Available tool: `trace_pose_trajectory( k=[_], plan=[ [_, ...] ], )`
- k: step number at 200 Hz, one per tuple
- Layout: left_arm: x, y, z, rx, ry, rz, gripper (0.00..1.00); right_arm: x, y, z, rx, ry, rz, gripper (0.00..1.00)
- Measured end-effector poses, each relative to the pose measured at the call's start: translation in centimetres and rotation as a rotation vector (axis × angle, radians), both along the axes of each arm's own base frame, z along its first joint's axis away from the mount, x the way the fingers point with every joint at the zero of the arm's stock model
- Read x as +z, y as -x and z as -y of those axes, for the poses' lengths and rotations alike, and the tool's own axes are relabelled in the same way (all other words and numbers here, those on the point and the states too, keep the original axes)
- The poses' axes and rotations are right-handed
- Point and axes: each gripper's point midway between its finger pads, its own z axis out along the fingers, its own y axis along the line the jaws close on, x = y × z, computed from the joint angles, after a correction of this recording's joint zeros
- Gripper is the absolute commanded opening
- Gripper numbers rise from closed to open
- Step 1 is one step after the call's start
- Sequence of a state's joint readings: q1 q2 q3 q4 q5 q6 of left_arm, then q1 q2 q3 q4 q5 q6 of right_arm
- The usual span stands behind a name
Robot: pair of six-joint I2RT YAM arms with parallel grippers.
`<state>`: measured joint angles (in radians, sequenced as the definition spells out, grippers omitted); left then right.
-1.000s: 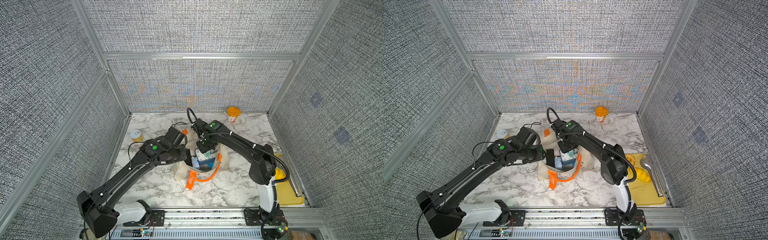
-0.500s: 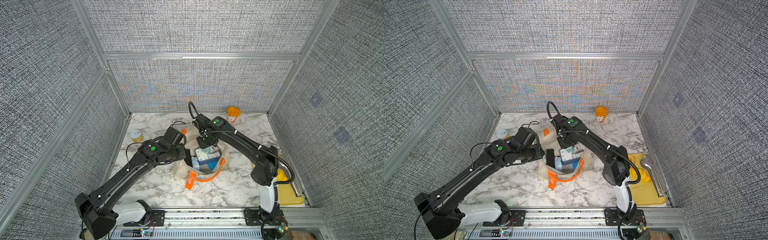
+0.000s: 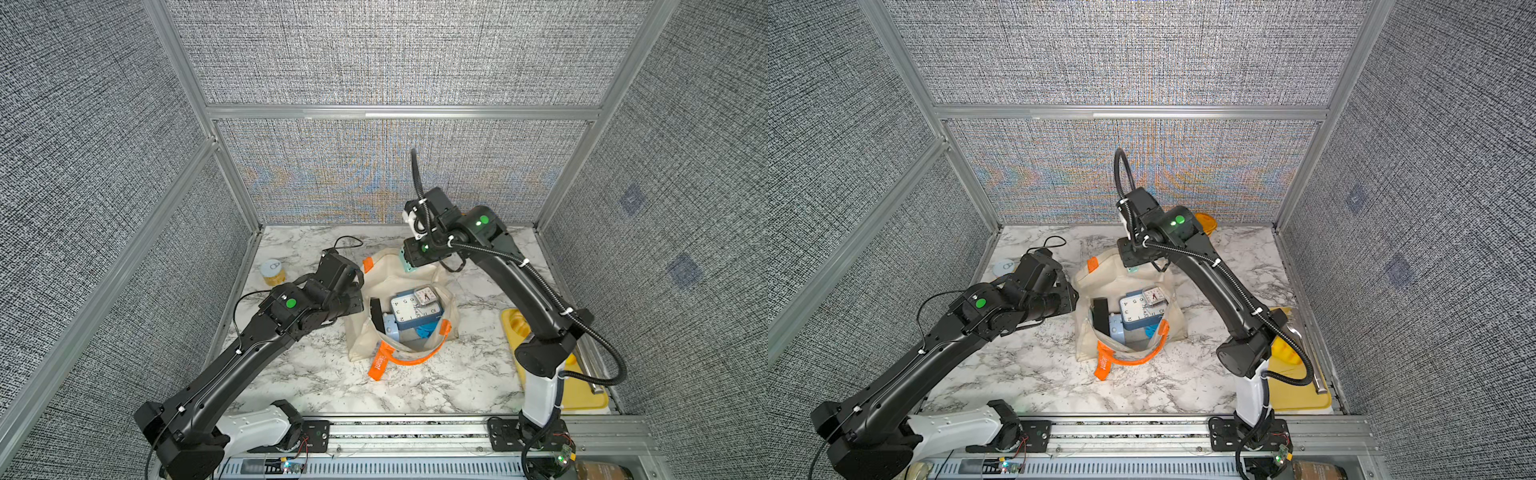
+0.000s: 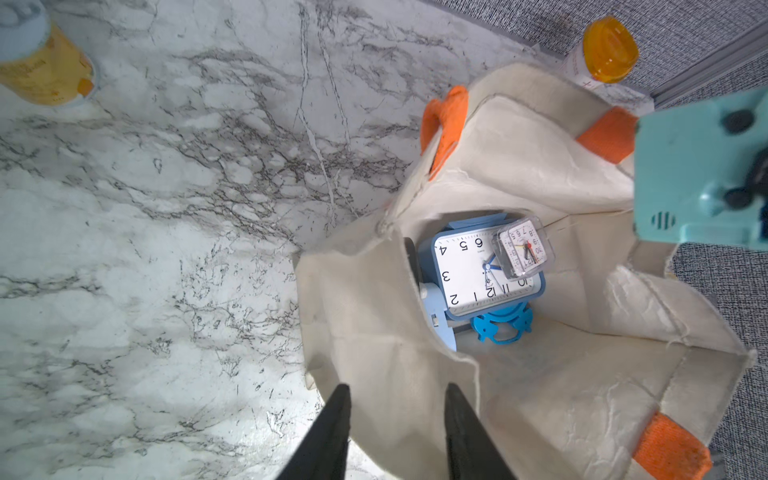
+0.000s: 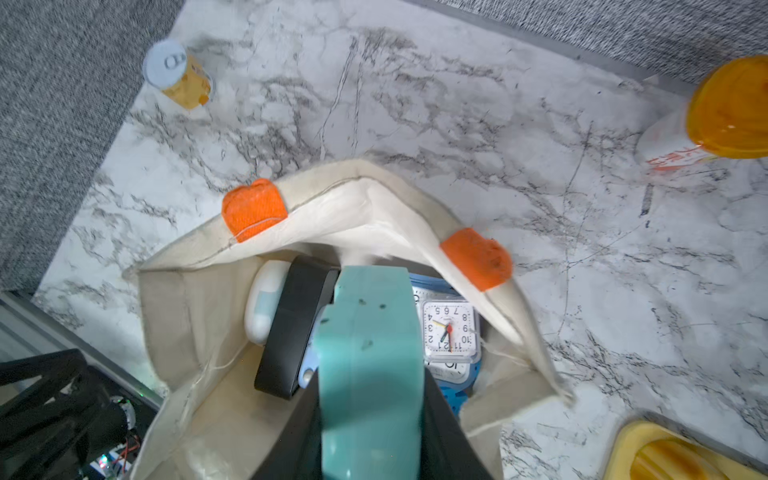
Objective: Take the alarm clock out of the canvas bag
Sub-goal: Place the alarm at the center of the board.
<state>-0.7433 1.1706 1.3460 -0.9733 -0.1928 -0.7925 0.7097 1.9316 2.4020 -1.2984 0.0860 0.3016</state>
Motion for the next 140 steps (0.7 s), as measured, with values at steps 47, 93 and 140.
trace_pose_trajectory(
  k=[47, 93, 140],
  plan=[
    [2.4, -1.1, 0.5, -0.023, -0.008, 0.067, 0.71, 2.7, -2.0, 6.7, -0.163, -0.056, 0.027, 0.31],
    [3.3, -1.3, 0.6, -0.063, -0.031, 0.108, 0.78, -1.4, -4.5, 13.8, -0.346, 0.004, -0.048, 0.31],
    [6.1, -2.5, 1.8, -0.135, -0.022, 0.227, 0.92, -8.6, -7.1, 17.1, -0.438, 0.059, -0.157, 0.32]
  ],
)
